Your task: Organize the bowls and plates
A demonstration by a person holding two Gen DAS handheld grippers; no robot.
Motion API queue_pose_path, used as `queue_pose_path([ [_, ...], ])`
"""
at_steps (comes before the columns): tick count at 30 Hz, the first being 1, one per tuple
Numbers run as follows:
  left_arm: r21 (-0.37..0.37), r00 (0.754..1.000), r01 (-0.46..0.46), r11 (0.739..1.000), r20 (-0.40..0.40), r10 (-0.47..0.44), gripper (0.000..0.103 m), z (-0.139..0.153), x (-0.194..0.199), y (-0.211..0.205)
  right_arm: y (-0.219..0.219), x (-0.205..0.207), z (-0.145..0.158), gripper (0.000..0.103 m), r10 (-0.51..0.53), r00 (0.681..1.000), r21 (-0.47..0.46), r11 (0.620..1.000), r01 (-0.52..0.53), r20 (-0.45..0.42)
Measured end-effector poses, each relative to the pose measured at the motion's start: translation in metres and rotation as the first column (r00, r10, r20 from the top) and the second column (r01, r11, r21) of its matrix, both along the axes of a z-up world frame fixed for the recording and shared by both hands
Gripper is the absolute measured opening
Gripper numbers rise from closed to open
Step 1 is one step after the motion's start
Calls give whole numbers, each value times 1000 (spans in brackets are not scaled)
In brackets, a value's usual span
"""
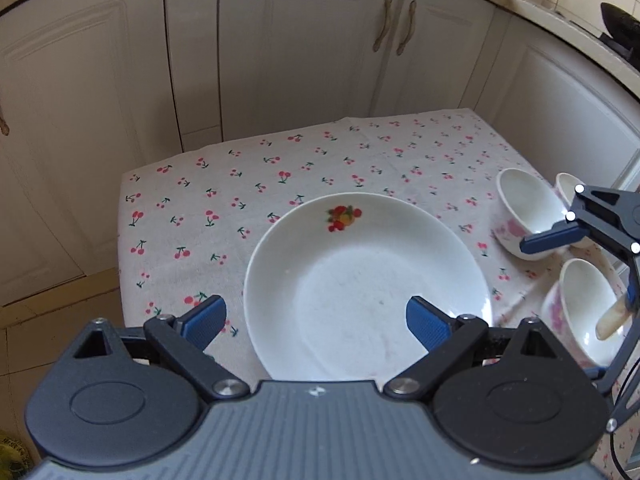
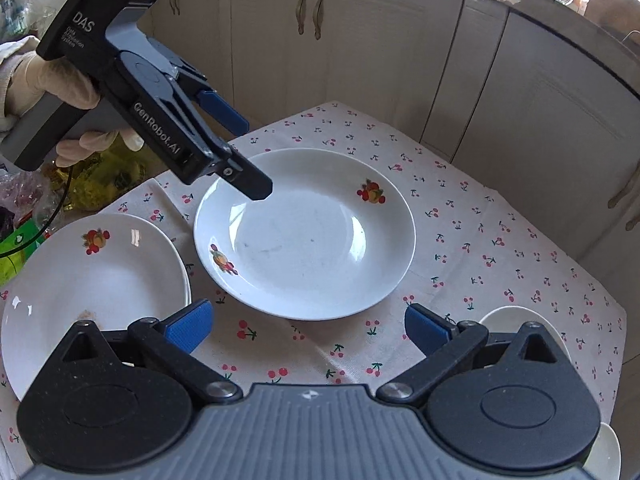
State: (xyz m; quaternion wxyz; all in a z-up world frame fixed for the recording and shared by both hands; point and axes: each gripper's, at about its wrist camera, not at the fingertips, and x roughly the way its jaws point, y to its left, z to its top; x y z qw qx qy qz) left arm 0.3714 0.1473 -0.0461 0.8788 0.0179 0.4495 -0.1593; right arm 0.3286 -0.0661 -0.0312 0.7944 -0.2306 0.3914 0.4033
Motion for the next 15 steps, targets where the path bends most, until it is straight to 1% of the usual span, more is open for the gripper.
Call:
queue_pose_path([
  [5, -27, 999, -24, 999, -47, 23, 96, -10, 29, 5, 7, 15, -10, 103, 9, 999, -24, 1000, -10, -40],
  [11, -43, 987, -12, 999, -160, 5, 96, -25, 50, 6, 14, 22, -22, 103, 52, 996, -57, 997, -56, -70],
  [15, -58, 980, 1, 998, -200, -12, 96, -30, 59, 6, 14, 25, -27, 103, 66, 995, -62, 996, -71, -78],
])
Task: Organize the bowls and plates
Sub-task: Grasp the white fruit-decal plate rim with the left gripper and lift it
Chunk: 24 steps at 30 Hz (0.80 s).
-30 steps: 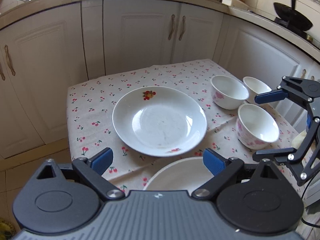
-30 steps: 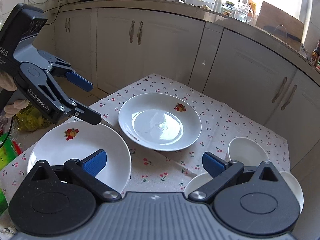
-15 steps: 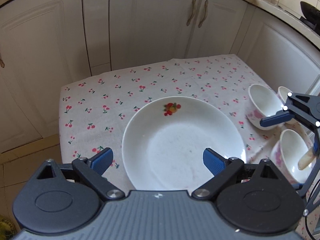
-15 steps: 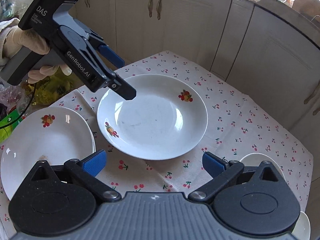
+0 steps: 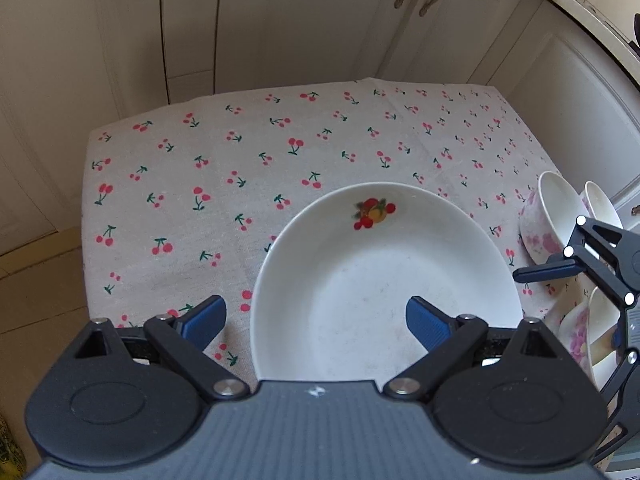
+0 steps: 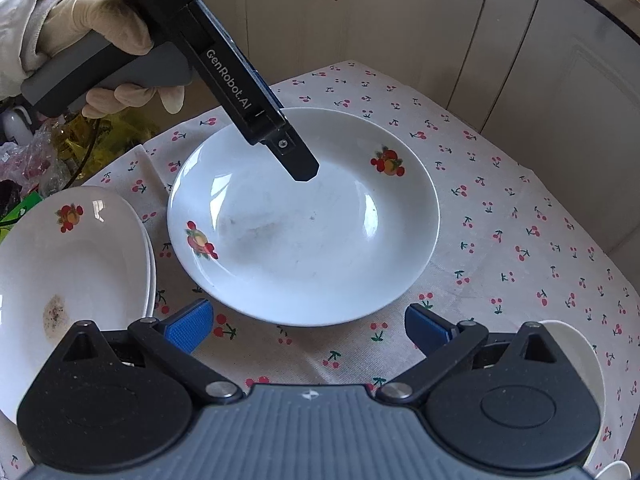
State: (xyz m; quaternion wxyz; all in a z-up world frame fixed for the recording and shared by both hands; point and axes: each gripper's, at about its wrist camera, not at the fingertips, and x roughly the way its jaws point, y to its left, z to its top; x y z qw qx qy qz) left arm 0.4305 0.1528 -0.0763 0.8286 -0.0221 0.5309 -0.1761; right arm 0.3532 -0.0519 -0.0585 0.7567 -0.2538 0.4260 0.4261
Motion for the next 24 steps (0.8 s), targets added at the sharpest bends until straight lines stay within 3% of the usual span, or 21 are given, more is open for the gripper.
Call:
queue_pose_path([
  [12, -118, 987, 62, 991, -140, -78, 96, -6, 28, -5, 2, 13, -11, 103, 17, 999, 8, 1000, -16, -34],
  [24, -112, 978, 89, 990, -176, -108, 98, -8, 35, -8, 4, 16, -15, 103, 50, 998, 29, 998, -49, -24],
])
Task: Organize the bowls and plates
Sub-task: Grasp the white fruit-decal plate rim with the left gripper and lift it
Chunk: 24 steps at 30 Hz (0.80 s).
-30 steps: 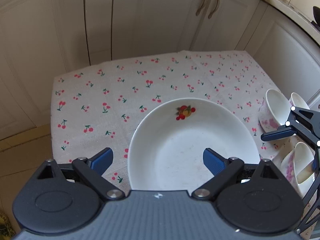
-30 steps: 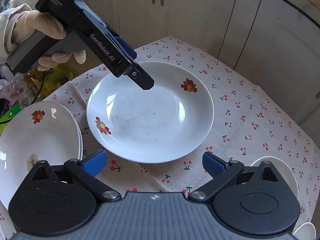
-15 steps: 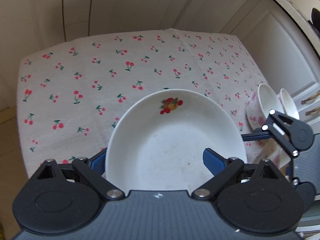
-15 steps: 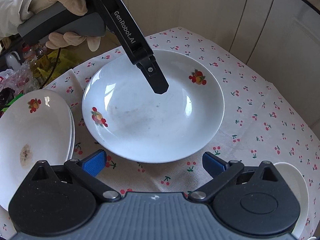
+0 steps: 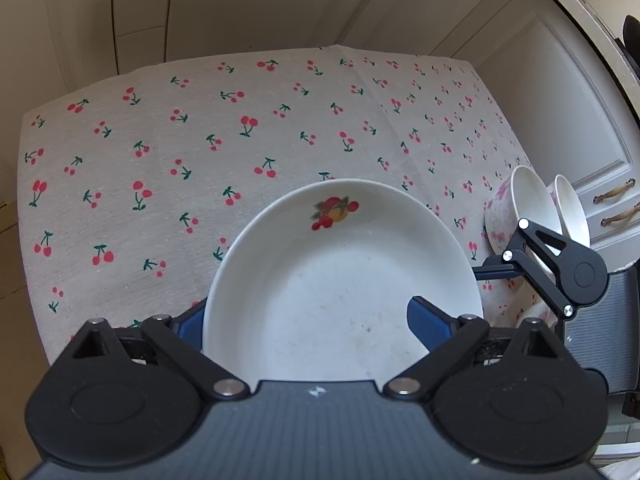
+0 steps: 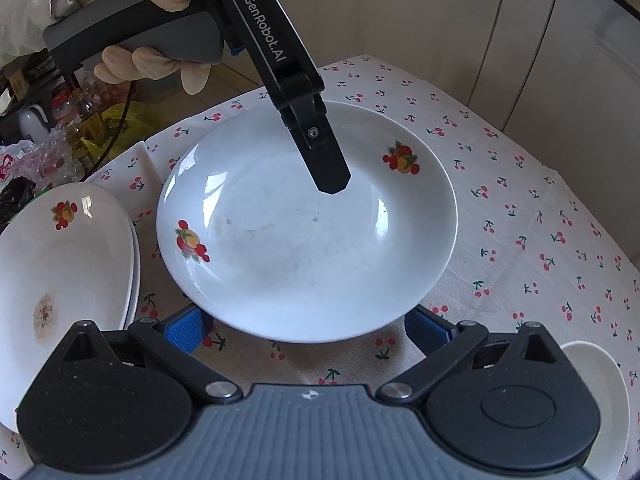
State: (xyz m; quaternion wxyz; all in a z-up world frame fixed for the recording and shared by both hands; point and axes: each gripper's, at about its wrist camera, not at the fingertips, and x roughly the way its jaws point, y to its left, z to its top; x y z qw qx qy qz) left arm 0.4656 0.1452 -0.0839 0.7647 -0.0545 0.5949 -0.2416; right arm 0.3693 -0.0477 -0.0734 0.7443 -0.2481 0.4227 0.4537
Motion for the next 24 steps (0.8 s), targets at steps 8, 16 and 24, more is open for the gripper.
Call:
queue_pose_path([
  [8, 1, 1000, 9, 1000, 10, -9, 99, -1, 0, -2, 1, 2, -1, 103, 12, 1000, 16, 1000, -12, -29],
  [16, 1, 999, 27, 1000, 22, -27, 99, 0, -3, -2, 4, 0, -1, 103, -2, 1000, -7, 1000, 1, -20],
  [24, -11, 999, 41, 999, 24, -41, 99, -1, -1, -3, 6, 2, -3, 103, -29, 999, -22, 999, 29, -19],
])
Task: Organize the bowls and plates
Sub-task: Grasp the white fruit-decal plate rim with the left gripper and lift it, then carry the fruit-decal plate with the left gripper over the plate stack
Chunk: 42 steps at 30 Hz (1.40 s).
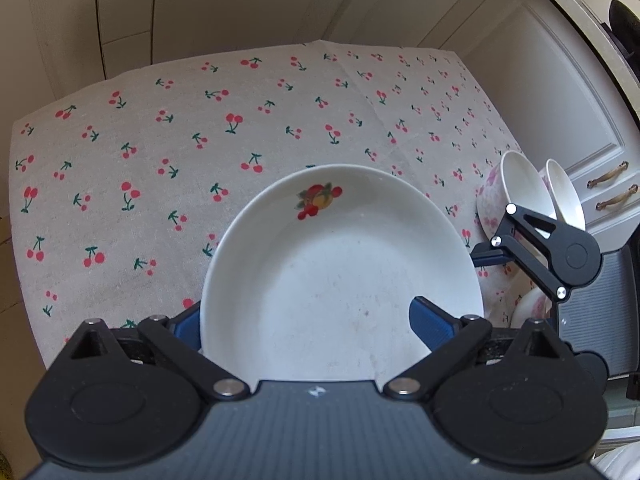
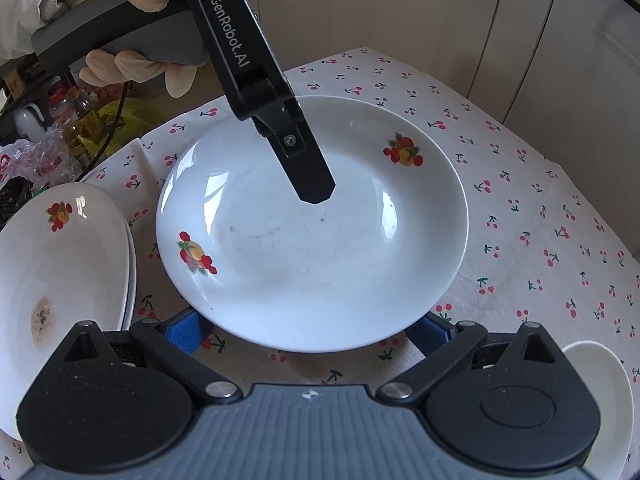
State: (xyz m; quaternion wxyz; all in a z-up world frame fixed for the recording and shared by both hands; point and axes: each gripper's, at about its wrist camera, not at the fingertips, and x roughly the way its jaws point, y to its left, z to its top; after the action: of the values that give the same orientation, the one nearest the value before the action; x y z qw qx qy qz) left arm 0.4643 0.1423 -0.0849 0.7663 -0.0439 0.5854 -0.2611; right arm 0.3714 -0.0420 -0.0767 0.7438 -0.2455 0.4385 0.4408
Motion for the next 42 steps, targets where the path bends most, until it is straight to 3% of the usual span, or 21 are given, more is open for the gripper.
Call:
queue_pose_path([
  [27, 1, 998, 51, 999, 31, -51, 99, 4, -2, -5, 2, -10, 2, 102, 5, 999, -40, 999, -3, 51],
  [42, 12, 995, 43, 999, 94, -44, 99, 43, -31, -9, -6, -33, 39, 102, 0, 995, -8, 1000, 0, 101],
])
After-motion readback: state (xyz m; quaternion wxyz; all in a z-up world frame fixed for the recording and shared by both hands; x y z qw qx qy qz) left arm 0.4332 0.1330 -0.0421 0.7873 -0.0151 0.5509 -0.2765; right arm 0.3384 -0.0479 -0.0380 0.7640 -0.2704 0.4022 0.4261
